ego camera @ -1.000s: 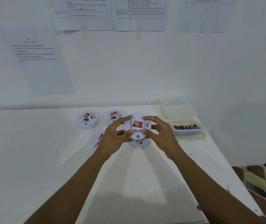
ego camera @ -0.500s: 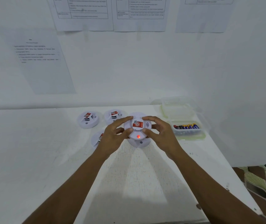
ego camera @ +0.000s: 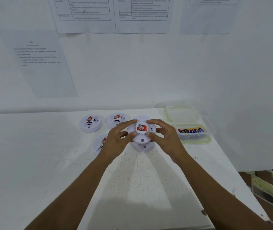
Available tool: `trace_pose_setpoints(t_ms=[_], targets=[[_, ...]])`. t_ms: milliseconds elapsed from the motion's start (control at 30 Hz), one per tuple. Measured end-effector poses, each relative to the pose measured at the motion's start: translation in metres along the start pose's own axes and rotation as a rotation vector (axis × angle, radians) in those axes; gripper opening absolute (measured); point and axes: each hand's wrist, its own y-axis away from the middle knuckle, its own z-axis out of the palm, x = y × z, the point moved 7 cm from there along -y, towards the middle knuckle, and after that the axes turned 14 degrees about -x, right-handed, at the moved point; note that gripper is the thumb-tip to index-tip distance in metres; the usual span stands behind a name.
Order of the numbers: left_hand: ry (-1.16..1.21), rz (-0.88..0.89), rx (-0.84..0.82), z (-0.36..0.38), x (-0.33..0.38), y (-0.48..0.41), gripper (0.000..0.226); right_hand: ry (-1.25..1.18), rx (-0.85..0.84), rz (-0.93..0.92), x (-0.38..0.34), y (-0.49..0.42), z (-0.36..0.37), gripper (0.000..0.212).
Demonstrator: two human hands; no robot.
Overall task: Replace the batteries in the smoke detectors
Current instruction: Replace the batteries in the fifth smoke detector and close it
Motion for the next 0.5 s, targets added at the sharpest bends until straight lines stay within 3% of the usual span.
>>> trace_pose_setpoints(t_ms=[500], targets=[[-0.032,0.000,-0.004,0.0002,-0.0021,-0.0047,0.038,-0.030,-0.010,-0.019,0.0064,-0.0030,-0.0038,0.034]])
